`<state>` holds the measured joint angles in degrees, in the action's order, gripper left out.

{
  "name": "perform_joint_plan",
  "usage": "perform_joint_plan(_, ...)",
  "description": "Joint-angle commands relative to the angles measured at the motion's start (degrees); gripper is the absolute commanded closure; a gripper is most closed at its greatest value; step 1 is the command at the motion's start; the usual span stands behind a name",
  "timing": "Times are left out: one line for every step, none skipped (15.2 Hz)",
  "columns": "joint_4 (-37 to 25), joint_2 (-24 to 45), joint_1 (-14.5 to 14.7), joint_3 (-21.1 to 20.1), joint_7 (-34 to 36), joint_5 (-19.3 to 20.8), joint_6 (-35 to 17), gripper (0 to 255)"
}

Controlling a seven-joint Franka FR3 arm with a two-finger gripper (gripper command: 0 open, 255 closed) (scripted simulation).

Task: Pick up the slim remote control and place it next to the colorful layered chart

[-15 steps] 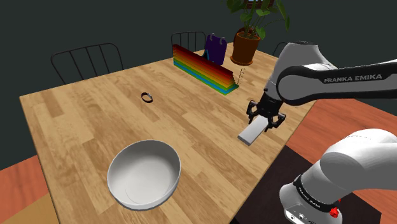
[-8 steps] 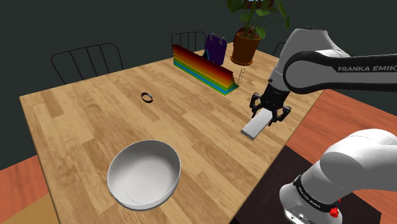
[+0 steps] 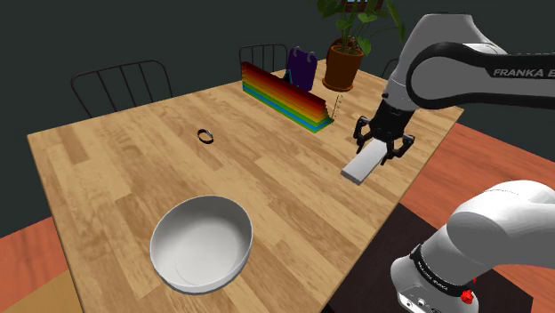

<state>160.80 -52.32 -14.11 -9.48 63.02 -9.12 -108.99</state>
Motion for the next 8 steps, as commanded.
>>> perform_joint_plan(-1.2,-0.5,-0.1,0.3,0.0,0.3,1.8,255)
perform_joint_plan(-1.9,-0.6,-0.2,0.4,0.0,0.4,2.6,255)
perform_joint_plan(-2.7,-0.7,-0.2,0.5,0.0,0.5,3.4,255)
perform_joint_plan(-3.4,-0.8,-0.3,0.6,0.0,0.6,4.2,255)
perform_joint_plan(-4.2,-0.8,-0.3,0.7,0.1,0.7,5.0,255)
perform_joint_plan(-4.9,-0.9,-0.4,0.8,0.1,0.8,5.8,255)
perform_joint_plan(-5.7,-0.9,-0.4,0.9,0.1,0.9,6.5,255)
perform_joint_plan(-6.4,-0.9,-0.5,1.0,0.1,1.0,7.3,255)
